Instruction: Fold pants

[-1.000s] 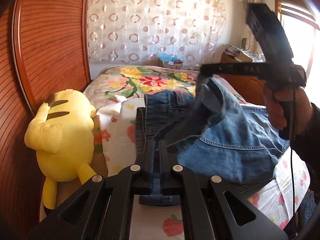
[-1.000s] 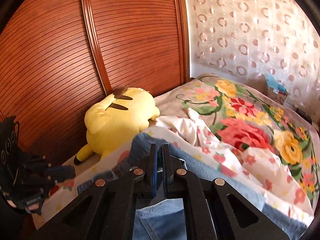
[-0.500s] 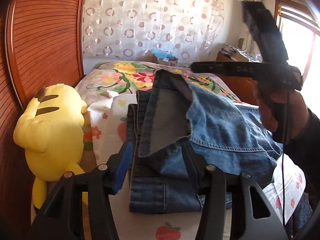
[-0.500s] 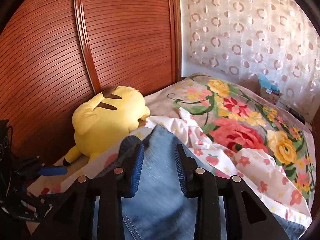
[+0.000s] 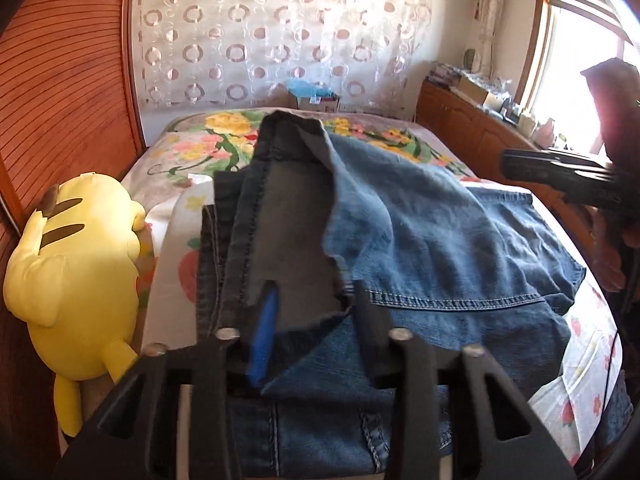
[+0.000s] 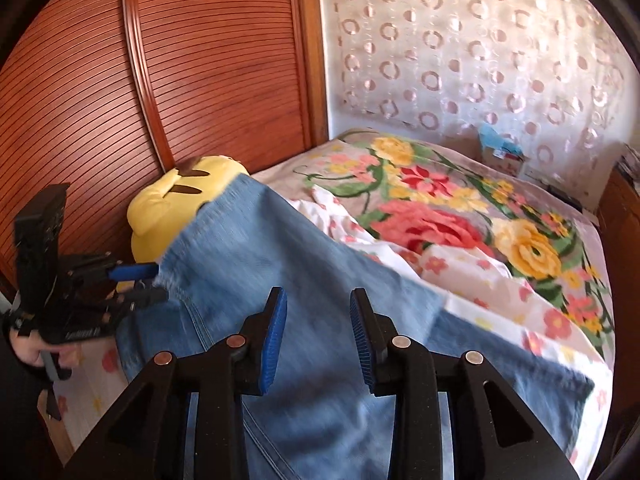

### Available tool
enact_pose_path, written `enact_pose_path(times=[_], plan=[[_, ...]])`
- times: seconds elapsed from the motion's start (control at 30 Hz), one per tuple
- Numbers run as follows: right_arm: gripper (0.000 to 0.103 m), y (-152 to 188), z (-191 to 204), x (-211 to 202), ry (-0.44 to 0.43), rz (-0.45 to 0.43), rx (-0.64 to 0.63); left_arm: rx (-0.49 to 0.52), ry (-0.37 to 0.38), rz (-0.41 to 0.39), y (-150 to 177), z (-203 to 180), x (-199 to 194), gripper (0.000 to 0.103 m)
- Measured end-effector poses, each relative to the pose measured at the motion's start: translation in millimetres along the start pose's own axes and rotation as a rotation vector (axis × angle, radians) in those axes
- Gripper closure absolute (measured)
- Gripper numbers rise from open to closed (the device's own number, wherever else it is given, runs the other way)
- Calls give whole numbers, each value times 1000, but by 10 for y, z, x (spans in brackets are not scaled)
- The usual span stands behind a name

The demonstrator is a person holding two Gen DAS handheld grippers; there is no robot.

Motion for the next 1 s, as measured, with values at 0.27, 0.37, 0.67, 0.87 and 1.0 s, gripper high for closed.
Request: enact_pose_path(times=[0.27, 0.37, 0.67, 0.87, 1.0], plan=[[69, 213, -104, -398, 30, -3, 28, 7, 3, -80, -166, -60, -508, 97], [69, 282, -85, -537, 38, -3, 19, 9, -8, -88, -219, 11, -693, 97], [69, 488, -79, -932, 69, -2, 30, 6, -73, 5, 40, 139, -559, 91], [69, 640, -104, -1236, 103, -4, 38, 12, -60, -10, 68, -23, -562, 49], [69, 758, -160, -1451, 132, -7, 51, 20, -61, -22, 18, -102, -571, 41]])
Point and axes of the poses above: each gripper's, at about its wrist camera, not at the fingertips, and x roughly the way its jaws point, z to its left, y to its underside, the point moved 8 cm from there along x, roughly the way its jaws point, and after that the axes turned 12 degrees about -z, right-handed, at the moved point
